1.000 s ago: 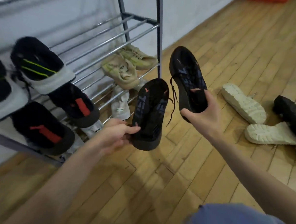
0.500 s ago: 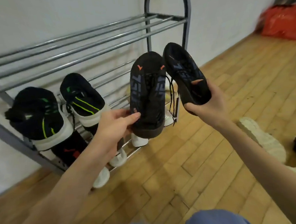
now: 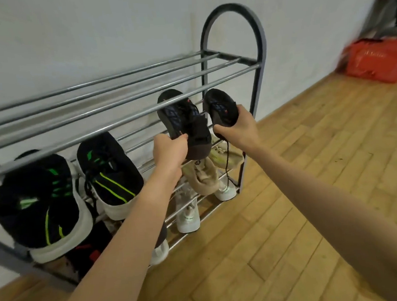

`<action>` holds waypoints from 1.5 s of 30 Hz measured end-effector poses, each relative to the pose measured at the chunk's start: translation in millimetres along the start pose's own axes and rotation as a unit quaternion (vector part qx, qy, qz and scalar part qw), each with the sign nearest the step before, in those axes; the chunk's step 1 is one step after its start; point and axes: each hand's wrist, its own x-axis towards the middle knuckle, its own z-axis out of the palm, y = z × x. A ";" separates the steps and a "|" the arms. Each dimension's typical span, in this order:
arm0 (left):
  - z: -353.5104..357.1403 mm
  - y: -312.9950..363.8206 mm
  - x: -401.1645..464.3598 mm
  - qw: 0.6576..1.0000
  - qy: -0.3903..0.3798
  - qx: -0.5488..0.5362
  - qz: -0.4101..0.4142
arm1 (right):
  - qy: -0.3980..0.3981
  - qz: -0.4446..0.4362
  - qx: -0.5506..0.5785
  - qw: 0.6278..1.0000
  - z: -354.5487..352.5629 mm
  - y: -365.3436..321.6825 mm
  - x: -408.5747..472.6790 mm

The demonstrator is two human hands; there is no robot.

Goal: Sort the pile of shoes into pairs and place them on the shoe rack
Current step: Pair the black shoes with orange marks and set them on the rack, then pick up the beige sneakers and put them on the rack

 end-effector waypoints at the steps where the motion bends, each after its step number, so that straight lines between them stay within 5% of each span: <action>1: 2.1 -0.4 1.9 1.000 -0.003 -0.013 -0.009 | -0.013 -0.005 -0.017 1.000 2.0 2.8 1.0; 4: 4.2 -3.9 0.6 0.995 -0.024 -0.084 -0.054 | -0.049 -0.041 -0.077 0.995 3.1 11.6 -2.0; 9: 3.7 -7.3 -19.3 0.993 -0.044 -0.097 -0.045 | -0.021 -0.076 -0.017 0.997 -12.3 15.9 -27.3; 17: 10.7 -59.3 -76.9 0.975 0.050 0.052 0.208 | -0.043 -0.066 -0.079 0.994 -48.9 105.6 -121.1; 21: 32.4 -87.7 -81.8 0.968 -0.119 0.139 0.170 | -0.104 0.055 -0.162 0.980 -79.3 174.2 -166.1; 26: 76.2 -108.9 -90.9 0.874 -0.340 0.321 0.131 | -0.173 0.218 -0.281 0.918 -134.6 271.7 -205.4; 29: 107.2 -115.5 -93.5 0.851 -0.366 0.343 0.156 | -0.198 0.317 -0.310 0.874 -168.5 314.6 -209.1; 35: 168.6 -140.8 -101.5 0.790 -0.431 0.397 0.181 | -0.195 0.346 -0.376 0.837 -198.8 377.9 -197.3; 40: 201.5 -177.8 -109.2 0.760 -0.471 0.408 0.185 | -0.163 0.378 -0.358 0.838 -192.2 417.3 -188.2; 45: 197.9 -205.2 -118.2 0.771 -0.472 0.393 0.170 | -0.096 0.370 -0.336 0.861 -182.1 442.4 -193.4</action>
